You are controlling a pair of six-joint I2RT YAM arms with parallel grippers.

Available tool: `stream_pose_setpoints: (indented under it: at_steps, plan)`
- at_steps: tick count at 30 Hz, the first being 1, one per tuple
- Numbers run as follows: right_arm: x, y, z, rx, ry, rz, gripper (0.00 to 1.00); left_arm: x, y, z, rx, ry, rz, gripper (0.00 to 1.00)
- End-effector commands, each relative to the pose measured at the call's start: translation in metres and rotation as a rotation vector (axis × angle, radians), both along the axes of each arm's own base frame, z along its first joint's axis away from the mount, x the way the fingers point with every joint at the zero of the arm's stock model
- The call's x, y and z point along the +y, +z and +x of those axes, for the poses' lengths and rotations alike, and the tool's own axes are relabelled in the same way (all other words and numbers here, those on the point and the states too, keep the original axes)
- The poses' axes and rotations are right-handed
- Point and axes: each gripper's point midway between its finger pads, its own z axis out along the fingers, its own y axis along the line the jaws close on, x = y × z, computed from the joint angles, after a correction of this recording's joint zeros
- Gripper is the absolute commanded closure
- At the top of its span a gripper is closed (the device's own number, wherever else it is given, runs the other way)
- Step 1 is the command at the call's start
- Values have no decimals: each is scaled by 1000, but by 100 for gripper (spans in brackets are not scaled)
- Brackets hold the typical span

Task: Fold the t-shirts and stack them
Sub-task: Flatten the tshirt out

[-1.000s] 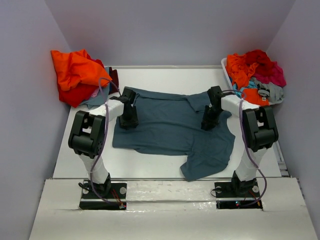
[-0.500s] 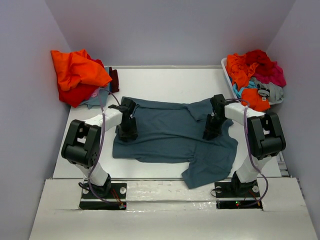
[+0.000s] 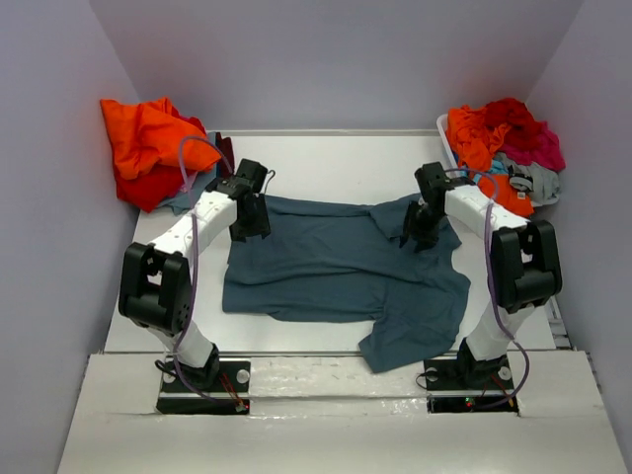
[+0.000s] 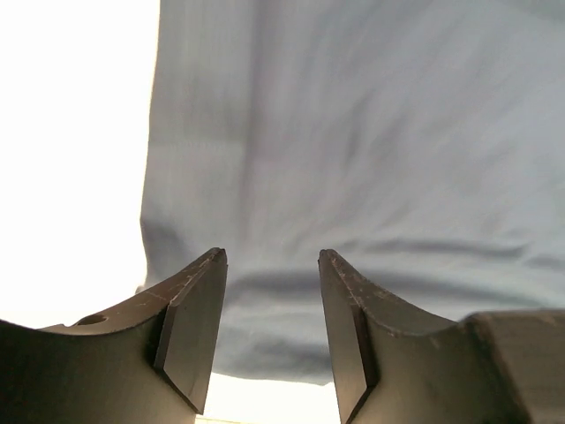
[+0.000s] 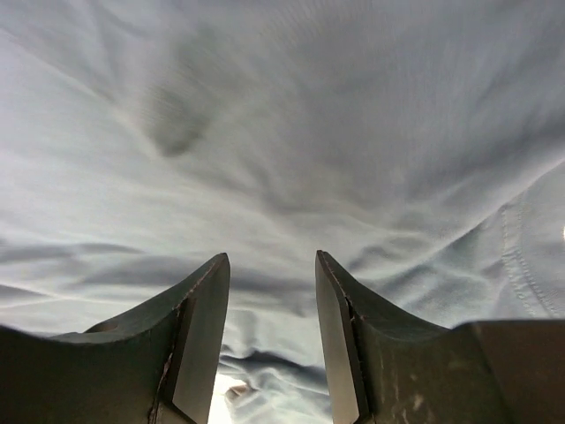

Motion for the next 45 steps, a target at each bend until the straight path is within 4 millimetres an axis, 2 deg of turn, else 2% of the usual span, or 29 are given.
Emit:
stream_pose_setpoints:
  at_steps: [1, 2, 5, 6, 8, 9, 11, 15, 18, 20, 22, 24, 25, 31, 33, 35, 40, 45]
  plan:
    - [-2, 40, 34, -140, -7, -33, 50, 6, 24, 27, -83, 11, 61, 42]
    - [-1, 40, 42, -144, -7, -38, 50, 4, 26, 33, -95, 8, 58, 42]
    - [-2, 40, 58, -164, -12, -56, 50, -3, 16, 46, -93, -3, 51, 42]
    - [-6, 33, 63, -157, -20, -89, 50, -6, 11, 53, -85, -8, 54, 42]
    - [-6, 33, 72, -166, -25, -95, 50, -9, 6, 62, -81, -16, 57, 42]
    - [-6, 37, 82, -190, -32, -104, 50, -12, 3, 71, -81, -15, 58, 42]
    - [-10, 33, 96, -191, -50, -119, 50, -17, 2, 84, -97, -18, 54, 42]
    - [-26, 39, 116, -211, -109, -115, 50, -19, -5, 103, -99, -6, 54, 42]
    - [-44, 42, 124, -218, -151, -112, 50, -15, 3, 123, -130, 13, 47, 42]
    - [-57, 43, 127, -217, -173, -119, 50, -5, 10, 136, -147, 32, 49, 41]
    - [-62, 45, 127, -218, -176, -125, 50, 1, 13, 143, -153, 43, 57, 41]
    - [-76, 44, 128, -214, -203, -138, 50, 8, 14, 147, -151, 52, 64, 41]
    - [-76, 43, 127, -203, -202, -139, 50, 13, 15, 153, -154, 64, 67, 41]
    - [-103, 36, 123, -180, -261, -163, 50, 22, 15, 160, -155, 76, 65, 41]
    - [-115, 35, 119, -175, -289, -184, 49, 27, 14, 160, -152, 86, 65, 41]
    - [-136, 34, 116, -171, -343, -184, 49, 32, 12, 158, -145, 90, 67, 41]
    - [-153, 31, 113, -161, -382, -208, 49, 35, 10, 158, -141, 97, 61, 41]
    - [-150, 19, 110, -135, -386, -192, 50, 35, 10, 158, -140, 95, 59, 42]
